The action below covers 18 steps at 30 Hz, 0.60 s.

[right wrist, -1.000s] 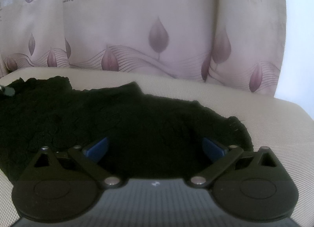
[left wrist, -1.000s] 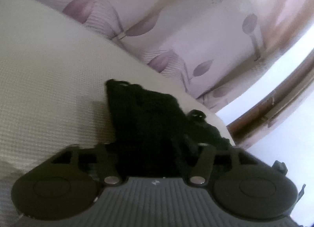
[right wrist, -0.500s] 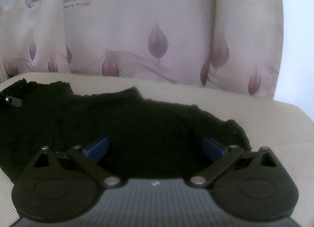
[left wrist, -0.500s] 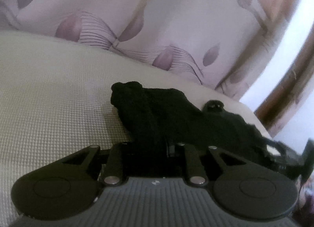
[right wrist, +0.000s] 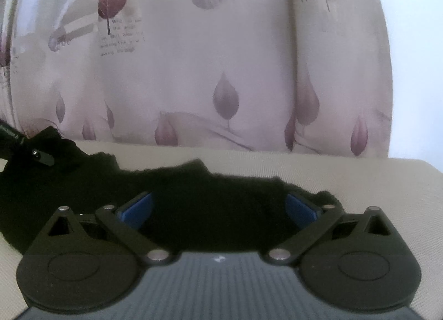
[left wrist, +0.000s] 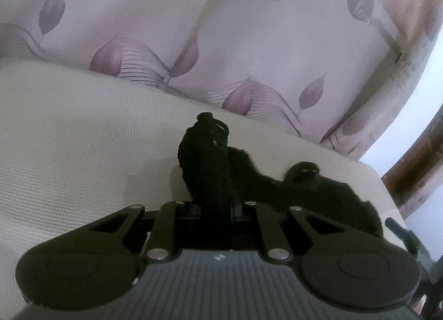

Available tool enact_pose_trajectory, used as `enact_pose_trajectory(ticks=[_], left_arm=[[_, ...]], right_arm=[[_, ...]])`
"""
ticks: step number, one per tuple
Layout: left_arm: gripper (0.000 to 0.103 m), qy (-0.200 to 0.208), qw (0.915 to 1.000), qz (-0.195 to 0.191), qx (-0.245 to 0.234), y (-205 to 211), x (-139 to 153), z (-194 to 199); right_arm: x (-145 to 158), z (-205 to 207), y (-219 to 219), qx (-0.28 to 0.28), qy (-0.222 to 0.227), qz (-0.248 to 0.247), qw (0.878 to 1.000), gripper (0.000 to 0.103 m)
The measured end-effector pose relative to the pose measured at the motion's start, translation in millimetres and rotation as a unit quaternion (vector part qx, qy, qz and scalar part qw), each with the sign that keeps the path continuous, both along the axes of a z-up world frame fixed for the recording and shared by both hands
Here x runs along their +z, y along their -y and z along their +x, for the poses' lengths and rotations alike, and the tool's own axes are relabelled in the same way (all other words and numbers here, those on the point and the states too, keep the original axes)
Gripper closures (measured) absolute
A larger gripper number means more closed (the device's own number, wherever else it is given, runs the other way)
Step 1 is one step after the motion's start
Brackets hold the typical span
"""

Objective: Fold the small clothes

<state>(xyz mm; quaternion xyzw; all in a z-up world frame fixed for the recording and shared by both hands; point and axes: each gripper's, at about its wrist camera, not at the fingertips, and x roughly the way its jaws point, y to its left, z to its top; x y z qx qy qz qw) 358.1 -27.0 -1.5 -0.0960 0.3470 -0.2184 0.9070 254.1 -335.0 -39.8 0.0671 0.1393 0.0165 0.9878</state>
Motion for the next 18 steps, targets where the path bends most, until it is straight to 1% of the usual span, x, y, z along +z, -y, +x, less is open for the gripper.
enact_pose_trajectory(ticks=[5, 8, 14, 18], left_arm=[[0.090, -0.006, 0.9999, 0.004, -0.008, 38, 17, -11], [0.090, -0.011, 0.9997, 0.012, -0.017, 67, 18, -15], [0.090, -0.035, 0.9992, 0.001, -0.021, 101, 1, -18], [0.090, -0.047, 0.9988, -0.001, -0.013, 108, -13, -17]], right_arm=[[0, -5, 4, 0.000, 0.017, 0.014, 1.000, 0.000], [0, -8, 7, -0.006, 0.028, 0.024, 0.999, 0.000], [0, -10, 8, -0.007, 0.032, 0.028, 0.999, 0.000], [0, -10, 8, -0.007, 0.035, 0.030, 0.999, 0.000]])
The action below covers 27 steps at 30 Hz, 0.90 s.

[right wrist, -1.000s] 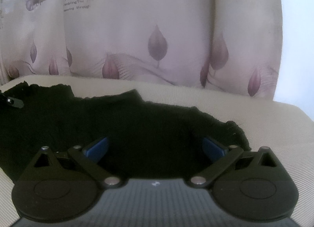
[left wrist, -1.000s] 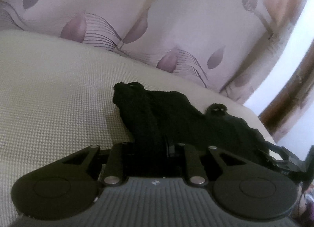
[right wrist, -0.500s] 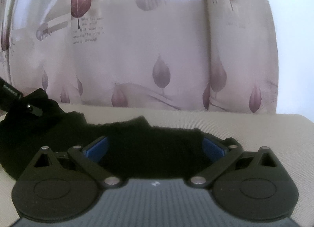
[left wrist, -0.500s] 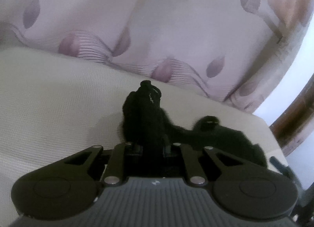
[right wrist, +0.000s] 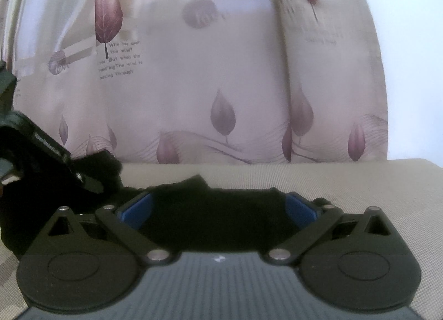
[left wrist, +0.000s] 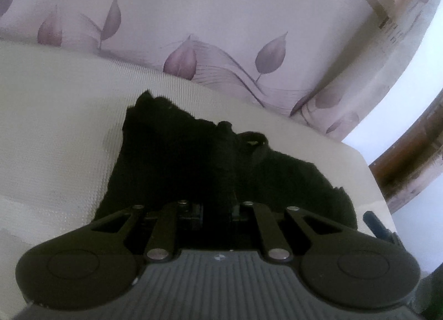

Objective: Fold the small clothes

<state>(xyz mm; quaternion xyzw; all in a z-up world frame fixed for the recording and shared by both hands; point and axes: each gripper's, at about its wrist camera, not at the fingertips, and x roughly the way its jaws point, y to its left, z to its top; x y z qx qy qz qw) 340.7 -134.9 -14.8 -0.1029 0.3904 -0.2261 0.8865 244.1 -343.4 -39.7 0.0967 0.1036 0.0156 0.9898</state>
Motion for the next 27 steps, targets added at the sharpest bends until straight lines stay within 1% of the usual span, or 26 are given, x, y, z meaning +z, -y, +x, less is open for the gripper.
enact_pose_trajectory(ticks=[1, 3, 4, 5, 6, 7, 8, 10, 11, 12, 13, 14, 15, 16, 17, 18, 19, 20, 21, 22, 23, 24, 26, 27], left_arm=[[0.090, -0.003, 1.0000, -0.005, 0.003, -1, -3, 1], [0.084, -0.011, 0.9998, -0.014, -0.009, -2, -6, 2], [0.077, -0.010, 0.9997, -0.018, -0.015, -2, -6, 2], [0.062, -0.007, 0.9995, -0.024, -0.020, -3, -6, 0], [0.053, -0.005, 0.9991, -0.032, -0.027, -3, -5, -1], [0.033, -0.003, 0.9981, -0.048, -0.037, -5, -2, -3], [0.018, -0.001, 0.9970, -0.065, -0.042, -7, 0, -5], [0.012, 0.004, 0.9930, -0.109, -0.045, -14, 9, -12], [0.011, 0.009, 0.9905, -0.128, -0.049, -19, 14, -16], [0.010, 0.018, 0.9877, -0.147, -0.050, -25, 19, -21], [0.007, 0.036, 0.9844, -0.166, -0.044, -35, 26, -29], [0.003, 0.059, 0.9824, -0.175, -0.030, -46, 30, -37], [0.001, 0.084, 0.9811, -0.174, -0.008, -57, 34, -47], [0.000, 0.114, 0.9789, -0.168, 0.023, -72, 35, -58], [0.000, 0.136, 0.9764, -0.161, 0.048, -85, 32, -67], [0.000, 0.149, 0.9747, -0.153, 0.066, -98, 26, -74], [0.000, 0.152, 0.9747, -0.144, 0.077, -110, 17, -79], [0.001, 0.150, 0.9761, -0.133, 0.084, -118, 7, -82], [0.001, 0.145, 0.9777, -0.120, 0.093, -125, -6, -86], [0.001, 0.141, 0.9781, -0.116, 0.100, -133, -17, -90], [0.001, 0.137, 0.9773, -0.122, 0.106, -138, -28, -93], [0.001, 0.135, 0.9756, -0.135, 0.109, -145, -37, -96], [0.001, 0.132, 0.9680, -0.176, 0.120, -159, -53, -102], [0.001, 0.132, 0.9639, -0.196, 0.123, -163, -56, -102]], right_arm=[[0, 0, 0, 0.000, 0.000, 0.001, 1.000, 0.000], [0, -1, 0, -0.001, 0.001, 0.001, 1.000, 0.000], [0, 0, 0, 0.000, 0.001, 0.001, 1.000, 0.000], [0, 0, 0, 0.000, 0.001, 0.000, 1.000, 0.000], [0, 0, 0, 0.000, 0.000, 0.000, 1.000, 0.000], [0, 0, 0, 0.001, 0.000, 0.000, 1.000, 0.000], [0, 0, 1, 0.001, -0.001, 0.001, 1.000, 0.000], [0, 1, 2, 0.002, -0.003, 0.003, 1.000, 0.000], [0, 1, 2, 0.004, -0.005, 0.004, 1.000, 0.000], [0, 2, 3, 0.008, -0.007, 0.006, 1.000, 0.000], [0, 4, 4, 0.016, -0.009, 0.009, 1.000, 0.000], [-1, 5, 5, 0.025, -0.011, 0.015, 1.000, 0.000], [-1, 6, 8, 0.032, -0.016, 0.024, 0.999, 0.000], [-2, 8, 11, 0.042, -0.025, 0.035, 0.998, 0.000], [-2, 12, 14, 0.059, -0.043, 0.053, 0.996, 0.000], [-1, 12, 19, 0.078, -0.058, 0.088, 0.991, 0.000], [1, 6, 25, 0.094, -0.053, 0.134, 0.985, 0.000], [3, 0, 29, 0.113, -0.041, 0.186, 0.975, 0.000], [6, -5, 30, 0.139, -0.032, 0.241, 0.960, 0.000], [7, -5, 28, 0.163, -0.033, 0.281, 0.945, 0.000], [7, -1, 24, 0.188, -0.044, 0.315, 0.929, 0.000], [6, 7, 16, 0.210, -0.066, 0.346, 0.912, 0.000], [2, 19, 2, 0.233, -0.094, 0.378, 0.891, 0.000], [1, 25, -7, 0.243, -0.105, 0.387, 0.883, 0.000]])
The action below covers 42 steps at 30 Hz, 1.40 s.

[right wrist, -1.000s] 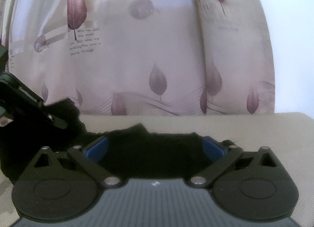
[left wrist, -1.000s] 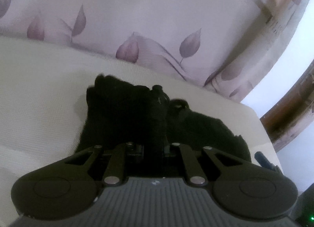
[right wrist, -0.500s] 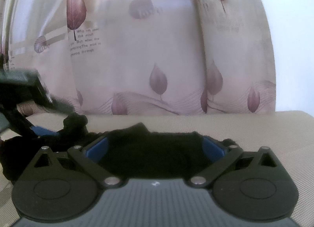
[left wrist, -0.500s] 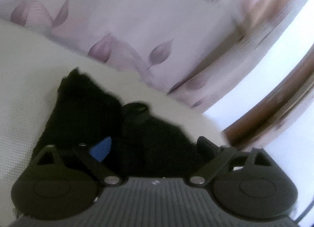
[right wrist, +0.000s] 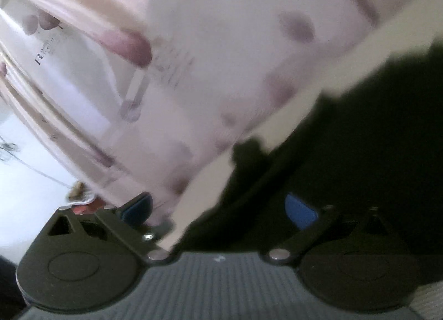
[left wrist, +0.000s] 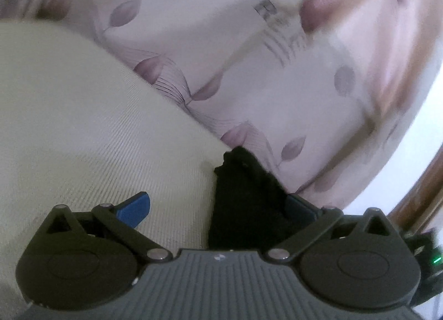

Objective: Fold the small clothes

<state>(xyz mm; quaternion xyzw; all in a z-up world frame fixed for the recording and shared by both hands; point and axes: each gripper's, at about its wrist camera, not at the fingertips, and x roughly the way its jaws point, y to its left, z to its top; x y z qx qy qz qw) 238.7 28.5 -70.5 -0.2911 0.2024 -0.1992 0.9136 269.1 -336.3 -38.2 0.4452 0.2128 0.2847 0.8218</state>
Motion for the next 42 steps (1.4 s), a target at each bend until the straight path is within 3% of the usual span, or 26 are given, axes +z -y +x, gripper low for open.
enact_pose_trajectory(ticks=[1, 4, 8, 12, 15, 16, 17, 18, 21, 27, 42], left_arm=[[0.001, 0.013, 0.9999, -0.008, -0.004, -3, 2, 0], [0.001, 0.024, 0.9992, 0.027, -0.017, 8, 3, 2], [0.000, 0.043, 0.9971, 0.051, -0.037, 22, 7, -1], [0.000, 0.034, 0.9977, 0.051, -0.028, 24, 4, 3], [0.000, 0.014, 0.9993, 0.033, -0.013, 19, 1, 8], [0.000, 0.006, 0.9996, 0.025, -0.008, 16, 0, 9], [0.000, -0.002, 0.9999, 0.016, -0.002, 13, -1, 11], [0.000, -0.009, 0.9999, 0.007, 0.003, 10, -2, 12], [0.000, -0.012, 0.9997, -0.009, 0.017, 4, -3, 13], [0.000, -0.015, 0.9997, 0.005, 0.021, 8, -3, 14], [0.000, -0.016, 0.9993, 0.021, 0.025, 13, -5, 16]], right_arm=[[0, 4, -7, 0.001, -0.010, -0.002, 1.000, 0.000], [-3, 24, -20, 0.000, -0.055, 0.002, 0.998, 0.000], [-3, 43, -29, -0.009, -0.078, 0.015, 0.997, 0.000], [6, 59, -46, -0.016, -0.091, -0.023, 0.995, 0.000], [16, 72, -67, -0.027, -0.096, -0.092, 0.991, 0.004], [18, 75, -74, -0.033, -0.096, -0.115, 0.988, 0.010], [20, 79, -81, -0.035, -0.093, -0.139, 0.985, 0.035], [20, 84, -87, -0.030, -0.092, -0.159, 0.982, 0.067], [17, 93, -96, -0.021, -0.078, -0.200, 0.977, 0.085], [33, 87, -53, -0.036, -0.035, -0.181, 0.982, 0.088], [15, 67, 35, -0.077, -0.051, -0.162, 0.982, 0.088]])
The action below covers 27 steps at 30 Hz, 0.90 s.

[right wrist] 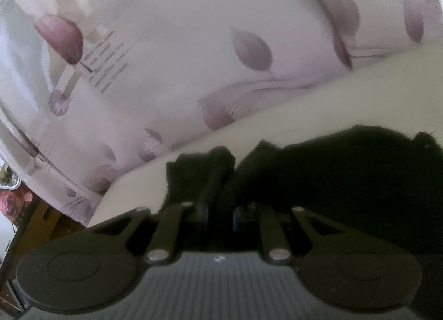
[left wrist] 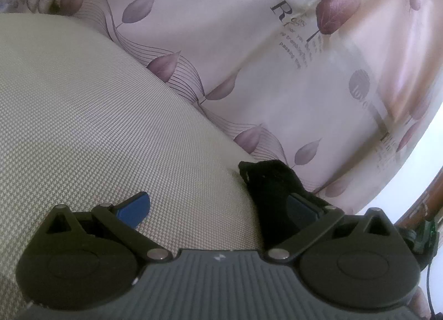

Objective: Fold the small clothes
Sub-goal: 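Grasp the folded sweater edge with the right gripper and press it down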

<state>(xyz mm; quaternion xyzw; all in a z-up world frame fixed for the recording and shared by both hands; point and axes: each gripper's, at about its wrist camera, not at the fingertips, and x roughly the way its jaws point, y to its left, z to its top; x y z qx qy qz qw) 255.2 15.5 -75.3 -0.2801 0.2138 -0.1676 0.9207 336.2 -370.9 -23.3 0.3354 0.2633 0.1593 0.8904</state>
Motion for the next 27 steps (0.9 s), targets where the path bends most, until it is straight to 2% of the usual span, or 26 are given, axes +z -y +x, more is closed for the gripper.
enact_pose_trajectory(ticks=[15, 20, 23, 26, 27], left_arm=[[0.000, -0.002, 1.0000, 0.007, -0.003, -1, 0, 2], [0.000, -0.002, 1.0000, 0.008, -0.004, -2, 0, 3], [0.000, -0.002, 0.9999, 0.009, -0.005, -3, 0, 4], [0.000, -0.002, 0.9999, 0.011, -0.006, -3, -1, 4], [0.000, -0.003, 0.9999, 0.011, -0.006, -3, -1, 4]], right_arm=[[-10, 0, 55, -0.015, 0.000, 0.009, 1.000, 0.088], [-19, -1, 60, -0.017, -0.003, 0.020, 1.000, 0.088], [-24, 1, 61, -0.006, -0.009, 0.043, 0.999, 0.088], [-30, 3, 62, 0.001, -0.018, 0.082, 0.996, 0.086], [-30, 3, 61, 0.003, -0.019, 0.082, 0.996, 0.076]])
